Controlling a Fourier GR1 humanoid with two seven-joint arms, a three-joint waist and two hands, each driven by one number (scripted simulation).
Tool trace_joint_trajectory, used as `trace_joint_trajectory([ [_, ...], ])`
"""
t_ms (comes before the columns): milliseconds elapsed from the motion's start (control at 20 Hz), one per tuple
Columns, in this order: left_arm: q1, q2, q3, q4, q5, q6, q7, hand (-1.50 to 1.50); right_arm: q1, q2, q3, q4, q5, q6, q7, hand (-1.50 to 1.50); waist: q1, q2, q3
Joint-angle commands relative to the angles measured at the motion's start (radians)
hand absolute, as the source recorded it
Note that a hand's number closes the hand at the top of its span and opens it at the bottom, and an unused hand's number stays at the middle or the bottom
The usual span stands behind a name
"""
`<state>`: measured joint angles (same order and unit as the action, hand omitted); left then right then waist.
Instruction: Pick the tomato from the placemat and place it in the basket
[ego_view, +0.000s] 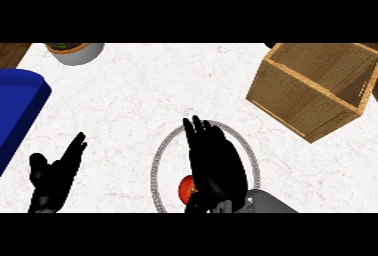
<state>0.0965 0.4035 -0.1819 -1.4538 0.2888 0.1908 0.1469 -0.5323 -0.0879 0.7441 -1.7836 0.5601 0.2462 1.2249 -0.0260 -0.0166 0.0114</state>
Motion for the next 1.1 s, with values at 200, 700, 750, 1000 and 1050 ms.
trace_joint_trajectory([
  [200,0.027,-0.001,-0.014,0.037,0.013,-0.026,0.082,0.00,0.087,0.074,0.055,-0.006,0.111,0.030,0.202,-1.50,0.014,0.012,-0.012],
  [700,0.025,-0.031,-0.014,0.063,-0.005,-0.026,0.085,0.00,0.178,0.086,0.075,0.051,0.236,-0.041,0.109,-1.50,0.024,0.016,-0.012],
  [750,0.029,-0.026,-0.016,0.032,-0.020,-0.013,0.093,0.00,0.193,0.086,0.058,0.034,0.245,-0.016,0.103,-1.50,0.024,0.015,-0.012],
  [1000,0.011,-0.030,0.003,0.074,-0.020,-0.021,0.102,0.00,0.227,0.075,0.044,0.020,0.256,0.017,0.059,-1.50,0.016,0.015,-0.012],
  [1050,0.051,-0.029,-0.013,0.049,-0.031,-0.044,0.047,0.00,0.218,0.087,0.067,0.102,0.264,-0.057,0.063,-1.50,0.031,0.016,-0.012],
])
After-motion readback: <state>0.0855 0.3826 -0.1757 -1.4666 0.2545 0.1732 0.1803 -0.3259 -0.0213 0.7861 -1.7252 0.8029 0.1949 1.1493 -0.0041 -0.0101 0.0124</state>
